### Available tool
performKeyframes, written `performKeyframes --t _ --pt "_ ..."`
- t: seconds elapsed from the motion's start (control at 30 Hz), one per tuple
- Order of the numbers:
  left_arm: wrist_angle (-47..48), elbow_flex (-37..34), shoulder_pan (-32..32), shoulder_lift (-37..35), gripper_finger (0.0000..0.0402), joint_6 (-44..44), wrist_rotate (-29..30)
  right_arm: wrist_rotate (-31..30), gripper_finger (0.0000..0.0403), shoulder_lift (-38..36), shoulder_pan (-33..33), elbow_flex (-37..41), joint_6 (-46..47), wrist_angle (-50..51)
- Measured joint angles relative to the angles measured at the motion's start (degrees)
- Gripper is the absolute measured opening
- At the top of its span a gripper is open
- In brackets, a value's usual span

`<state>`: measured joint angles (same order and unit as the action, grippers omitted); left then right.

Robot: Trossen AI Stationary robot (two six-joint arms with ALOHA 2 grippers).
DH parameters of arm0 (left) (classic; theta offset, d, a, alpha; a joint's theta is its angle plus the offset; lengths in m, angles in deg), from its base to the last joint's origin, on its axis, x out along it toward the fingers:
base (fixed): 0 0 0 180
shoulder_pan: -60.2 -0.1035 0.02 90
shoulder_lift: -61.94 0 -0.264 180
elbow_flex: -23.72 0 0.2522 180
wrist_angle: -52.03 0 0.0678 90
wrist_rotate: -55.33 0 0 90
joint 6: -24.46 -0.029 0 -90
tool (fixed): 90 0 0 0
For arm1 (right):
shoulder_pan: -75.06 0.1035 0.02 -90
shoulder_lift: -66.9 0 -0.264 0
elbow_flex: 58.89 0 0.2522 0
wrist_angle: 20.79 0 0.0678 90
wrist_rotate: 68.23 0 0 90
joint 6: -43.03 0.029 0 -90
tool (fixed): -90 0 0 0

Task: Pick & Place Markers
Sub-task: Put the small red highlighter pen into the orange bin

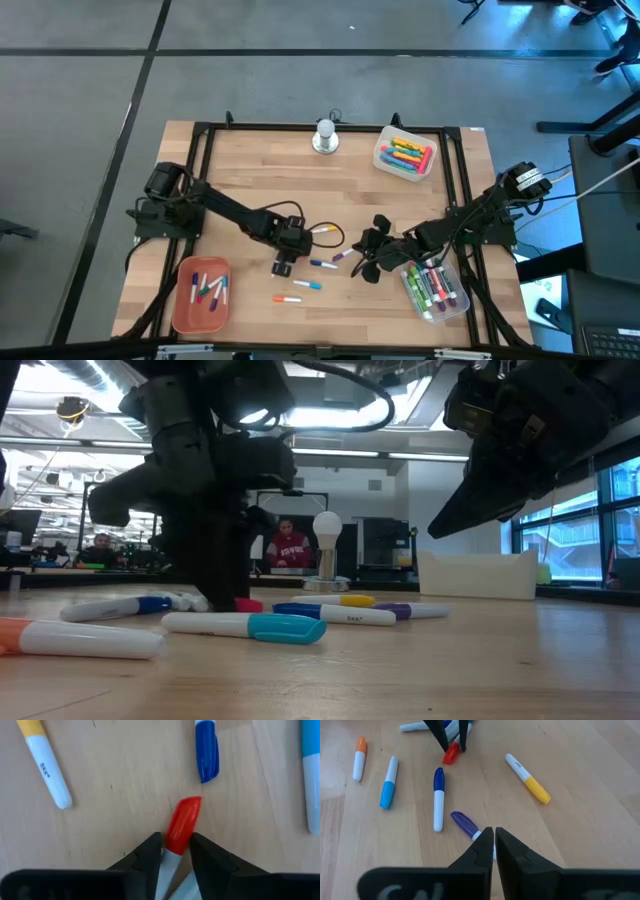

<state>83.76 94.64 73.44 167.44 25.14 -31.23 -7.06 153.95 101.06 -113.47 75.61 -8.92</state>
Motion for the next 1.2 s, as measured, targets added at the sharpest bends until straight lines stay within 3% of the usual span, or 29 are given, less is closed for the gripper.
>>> performKeyframes --t 0.27,0.53,0.63,0.83,1.2 --pt "-1.20 -0.02 0.32 -0.85 0.0051 5.40 3.27 -0.07 0.0020 0.00 0.00 0.00 0.22 0.00" --pt "-0.38 0.47 3.17 -6.31 0.0047 14.45 12.24 -0.06 0.0020 0.01 0.00 0.00 0.17 0.02" --pt "8.54 1.45 5.38 -9.14 0.0048 25.06 16.64 -0.06 0.0020 0.00 0.00 0.00 0.25 0.01" --pt "31.12 1.66 11.15 -14.12 0.0048 48.49 18.46 -0.04 0.0020 0.00 0.00 0.00 1.70 0.02" --pt "41.74 1.73 25.88 -21.21 0.0047 71.33 20.65 -0.04 0.0020 0.00 0.00 0.00 2.95 0.00"
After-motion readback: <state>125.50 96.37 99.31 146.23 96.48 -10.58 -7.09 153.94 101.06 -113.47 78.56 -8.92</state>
